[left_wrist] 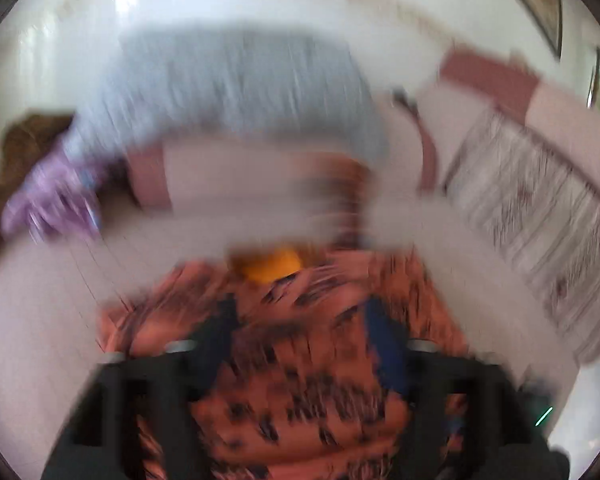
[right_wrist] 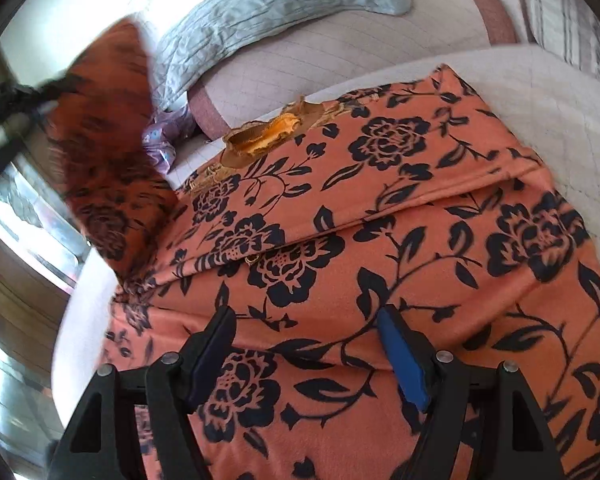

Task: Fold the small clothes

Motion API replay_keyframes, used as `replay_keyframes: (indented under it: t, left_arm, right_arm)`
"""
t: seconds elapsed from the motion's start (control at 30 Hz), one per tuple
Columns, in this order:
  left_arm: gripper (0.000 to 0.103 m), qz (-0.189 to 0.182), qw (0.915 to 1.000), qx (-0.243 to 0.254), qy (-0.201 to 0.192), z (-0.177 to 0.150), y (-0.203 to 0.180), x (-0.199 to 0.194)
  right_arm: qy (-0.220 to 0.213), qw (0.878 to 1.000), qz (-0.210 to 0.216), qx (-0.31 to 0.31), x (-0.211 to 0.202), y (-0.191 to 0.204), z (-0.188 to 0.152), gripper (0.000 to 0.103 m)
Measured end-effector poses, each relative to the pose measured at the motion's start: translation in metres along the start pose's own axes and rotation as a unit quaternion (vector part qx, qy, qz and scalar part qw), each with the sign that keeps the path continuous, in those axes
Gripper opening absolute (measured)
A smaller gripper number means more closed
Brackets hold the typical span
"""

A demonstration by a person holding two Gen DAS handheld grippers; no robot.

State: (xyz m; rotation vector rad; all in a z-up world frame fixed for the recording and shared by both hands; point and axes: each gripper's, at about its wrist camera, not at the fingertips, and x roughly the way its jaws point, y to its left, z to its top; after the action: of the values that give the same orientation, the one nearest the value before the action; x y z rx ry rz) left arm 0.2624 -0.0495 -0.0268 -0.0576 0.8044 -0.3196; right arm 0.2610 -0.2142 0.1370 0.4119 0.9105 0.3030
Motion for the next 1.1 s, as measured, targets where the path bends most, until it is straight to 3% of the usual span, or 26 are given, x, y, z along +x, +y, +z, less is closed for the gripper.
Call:
replay_keyframes:
  t: [0.07, 0.2, 0.23, 0.33, 0.43, 0.5, 0.57, 0.6, 0.63, 0.7, 0.77, 0.8, 0.83, 0.87, 0.9, 0.97, 1.03, 1.07, 1.1]
  left_arm:
    - [0.070, 0.014, 0.9991, -0.016, 0.037, -0.029, 0.015, 0.018]
    - [0.070, 0.051, 0.9917, -0.110, 0.042, -0.059, 0.080, 0.018]
    - [0.071, 0.067, 0.9878, -0.133, 0.047, -0.067, 0.097, 0.016]
    - [0.070, 0.103, 0.9735, -0.196, 0.056, -0.093, 0.136, 0.008]
    - [0.070, 0.117, 0.9670, -0.220, 0.055, -0.114, 0.166, -0.008]
    - [0.071, 0.118, 0.9652, -0.226, 0.059, -0.120, 0.179, -0.004]
    - [0.070, 0.117, 0.9647, -0.227, 0.063, -0.124, 0.185, -0.002]
    - [0.070, 0.116, 0.9643, -0.229, 0.063, -0.126, 0.188, -0.003]
    - [0.070, 0.117, 0.9638, -0.232, 0.062, -0.127, 0.189, -0.004]
    - [0.070, 0.117, 0.9622, -0.240, 0.053, -0.129, 0.197, -0.008]
    - [0.070, 0.110, 0.9614, -0.249, 0.040, -0.128, 0.202, -0.015]
    - [0.070, 0.109, 0.9612, -0.251, 0.034, -0.124, 0.202, -0.015]
    - [0.070, 0.108, 0.9614, -0.251, 0.033, -0.121, 0.203, -0.013]
    - [0.070, 0.106, 0.9621, -0.248, 0.038, -0.117, 0.201, -0.010]
    - [0.070, 0.102, 0.9638, -0.242, 0.044, -0.114, 0.198, -0.006]
    - [0.071, 0.110, 0.9695, -0.213, 0.050, -0.109, 0.190, 0.002]
    - [0.071, 0.148, 0.9680, -0.182, 0.090, -0.112, 0.185, 0.019]
    - [0.071, 0.158, 0.9664, -0.173, 0.107, -0.116, 0.185, 0.029]
    - [0.073, 0.172, 0.9686, -0.151, 0.097, -0.117, 0.180, 0.031]
  right_arm:
    - [-0.005, 0.999, 0.012, 0.034, -0.054, -0.023, 0.013, 0.076]
    - [-0.030, 0.995, 0.036, 0.090, -0.102, -0.065, 0.042, 0.077]
    - [-0.028, 0.994, 0.043, 0.097, -0.060, -0.075, 0.041, 0.077]
    - [-0.023, 0.991, 0.041, 0.124, -0.031, -0.096, 0.061, 0.077]
    - [0.000, 0.992, -0.021, 0.124, -0.014, -0.119, 0.086, 0.076]
    - [0.043, 0.993, -0.078, 0.077, -0.006, -0.123, 0.096, 0.074]
    - [0.091, 0.989, -0.120, 0.013, 0.003, -0.116, 0.088, 0.029]
    - [0.105, 0.984, -0.143, -0.029, -0.004, -0.103, 0.087, 0.015]
    - [0.108, 0.980, -0.153, -0.066, -0.015, -0.083, 0.081, 0.011]
    - [0.056, 0.970, -0.196, -0.136, -0.028, -0.033, 0.080, 0.011]
    - [-0.001, 0.966, -0.212, -0.147, -0.051, -0.007, 0.061, 0.012]
    - [-0.005, 0.971, -0.204, -0.124, -0.068, -0.016, 0.052, 0.022]
    - [0.011, 0.970, -0.209, -0.124, -0.061, -0.022, 0.043, 0.053]
    - [0.056, 0.965, -0.221, -0.129, -0.045, -0.035, 0.032, 0.077]
    - [0.096, 0.961, -0.231, -0.118, -0.050, -0.046, 0.022, 0.084]
    - [0.087, 0.971, -0.210, -0.078, -0.061, -0.057, 0.013, 0.084]
    - [0.024, 0.981, -0.189, -0.030, -0.107, -0.065, 0.020, 0.085]
    - [-0.001, 0.985, -0.174, -0.015, -0.111, -0.061, 0.024, 0.085]
    - [-0.029, 0.990, -0.139, 0.004, -0.137, -0.065, 0.028, 0.085]
